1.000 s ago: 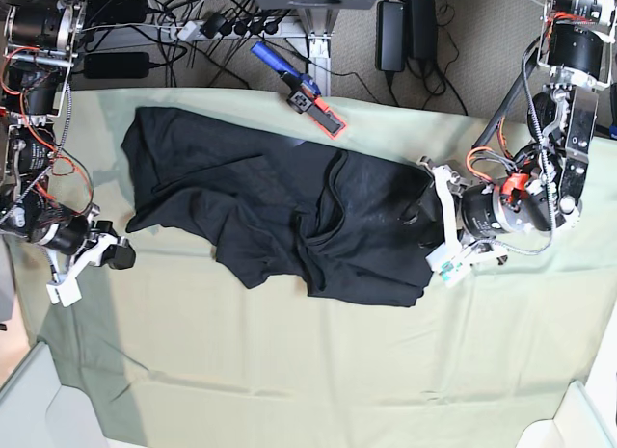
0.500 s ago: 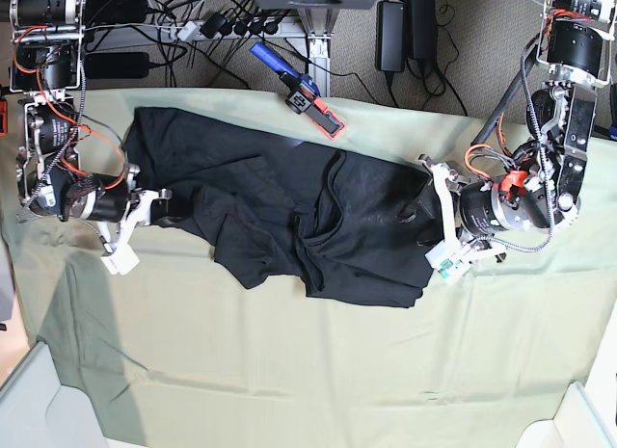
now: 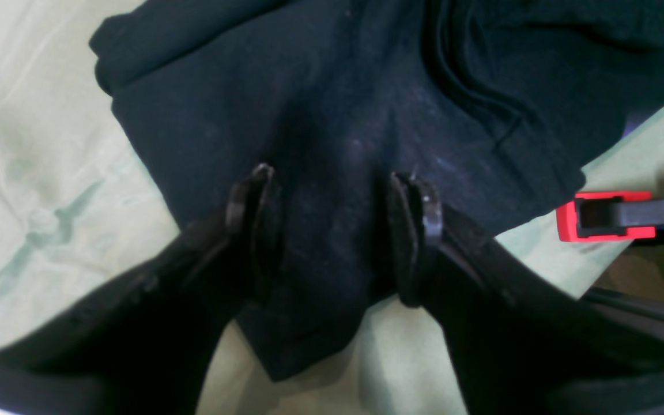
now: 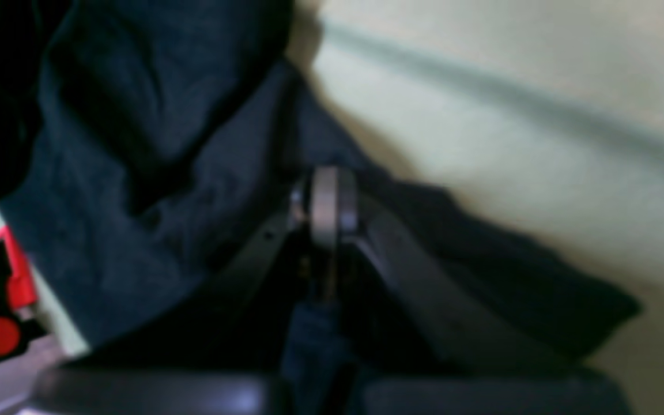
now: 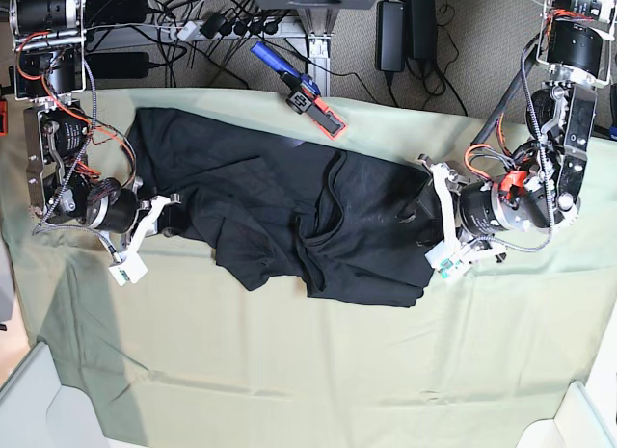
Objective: Fold the T-shirt properly
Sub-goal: 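Grasp the shirt's other end with the right gripper, holding with left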
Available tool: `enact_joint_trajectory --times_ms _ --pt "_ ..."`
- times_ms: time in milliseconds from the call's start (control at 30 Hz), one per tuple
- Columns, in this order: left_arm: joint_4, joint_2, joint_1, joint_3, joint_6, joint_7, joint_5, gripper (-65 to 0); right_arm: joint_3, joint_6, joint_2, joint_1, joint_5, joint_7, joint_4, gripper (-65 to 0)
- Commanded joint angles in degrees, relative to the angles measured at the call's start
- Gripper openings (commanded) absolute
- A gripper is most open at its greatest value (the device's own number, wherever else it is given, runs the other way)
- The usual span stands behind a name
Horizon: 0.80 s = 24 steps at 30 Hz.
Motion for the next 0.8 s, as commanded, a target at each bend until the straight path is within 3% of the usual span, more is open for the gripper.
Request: enact_joint_trajectory --times_ms 0,267,467,767 --pt "0.9 -0.5 -0.9 -0.4 -0.6 -1.2 -0.6 -31.9 0.4 5.6 0.9 1.7 -0.4 1.7 0.3 -65.0" --pt "0.9 -0.5 1.6 -0.4 -0.6 -1.3 -0.8 -31.9 0.4 5.6 0.9 5.2 -7.8 8.5 -6.4 -65.0" --pt "0.9 -0.5 2.3 -0.4 -0.6 -1.5 -0.9 -31.9 0.4 5.5 0.9 7.5 -9.1 11.6 -12.7 -65.0" --pt "0.9 -0.5 2.6 -0.4 -0.6 -1.4 -0.8 -31.9 0.4 5.1 1.0 7.6 -18.7 16.2 -13.9 -65.0"
